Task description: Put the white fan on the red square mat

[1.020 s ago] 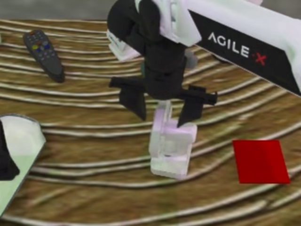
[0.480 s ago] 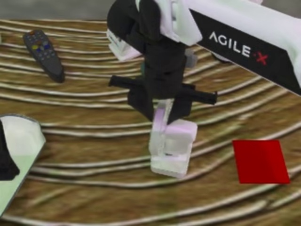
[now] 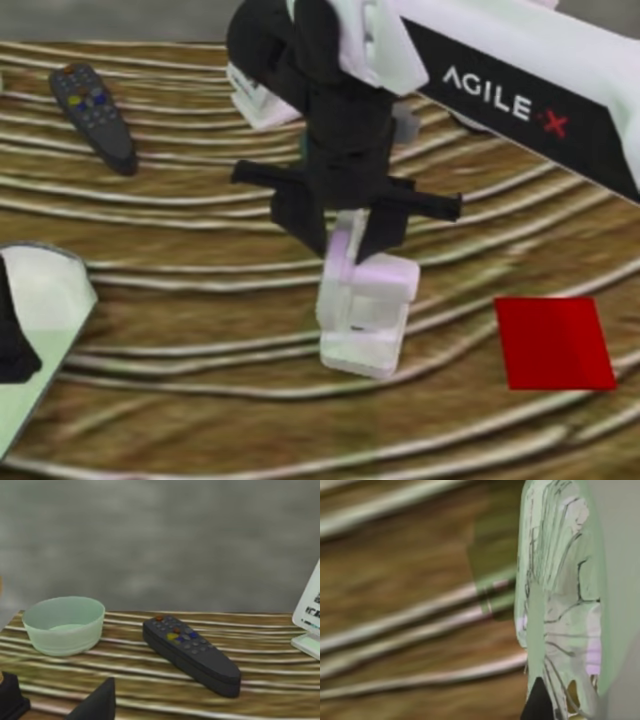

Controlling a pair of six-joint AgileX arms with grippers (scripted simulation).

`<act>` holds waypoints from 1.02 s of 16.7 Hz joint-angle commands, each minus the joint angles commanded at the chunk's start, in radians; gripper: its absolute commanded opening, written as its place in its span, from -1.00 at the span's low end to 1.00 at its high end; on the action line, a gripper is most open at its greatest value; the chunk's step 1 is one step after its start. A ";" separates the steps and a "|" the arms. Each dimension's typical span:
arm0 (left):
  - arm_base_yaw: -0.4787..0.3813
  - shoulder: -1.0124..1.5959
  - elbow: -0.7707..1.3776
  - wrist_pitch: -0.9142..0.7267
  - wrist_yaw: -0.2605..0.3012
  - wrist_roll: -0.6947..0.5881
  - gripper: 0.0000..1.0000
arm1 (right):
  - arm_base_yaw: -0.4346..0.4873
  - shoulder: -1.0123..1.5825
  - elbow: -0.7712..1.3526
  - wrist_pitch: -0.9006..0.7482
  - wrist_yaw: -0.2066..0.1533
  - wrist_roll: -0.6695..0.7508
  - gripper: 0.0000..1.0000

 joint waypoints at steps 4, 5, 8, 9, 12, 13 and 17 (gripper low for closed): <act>0.000 0.000 0.000 0.000 0.000 0.000 1.00 | 0.003 0.039 0.157 -0.113 0.000 0.003 -1.00; 0.000 0.000 0.000 0.000 0.000 0.000 1.00 | 0.004 0.050 0.212 -0.147 0.000 0.003 -1.00; 0.000 0.000 0.000 0.000 0.000 0.000 1.00 | 0.006 0.076 0.322 -0.235 0.001 0.000 -1.00; 0.000 0.000 0.000 0.000 0.000 0.000 1.00 | 0.006 0.080 0.337 -0.250 0.001 -0.001 -1.00; 0.000 0.000 0.000 0.000 0.000 0.000 1.00 | 0.006 0.082 0.342 -0.254 0.001 -0.001 -1.00; 0.000 0.000 0.000 0.000 0.000 0.000 1.00 | 0.001 0.077 0.340 -0.252 0.001 0.001 -1.00; 0.000 0.000 0.000 0.000 0.000 0.000 1.00 | -0.008 0.057 0.306 -0.261 -0.013 -0.061 -1.00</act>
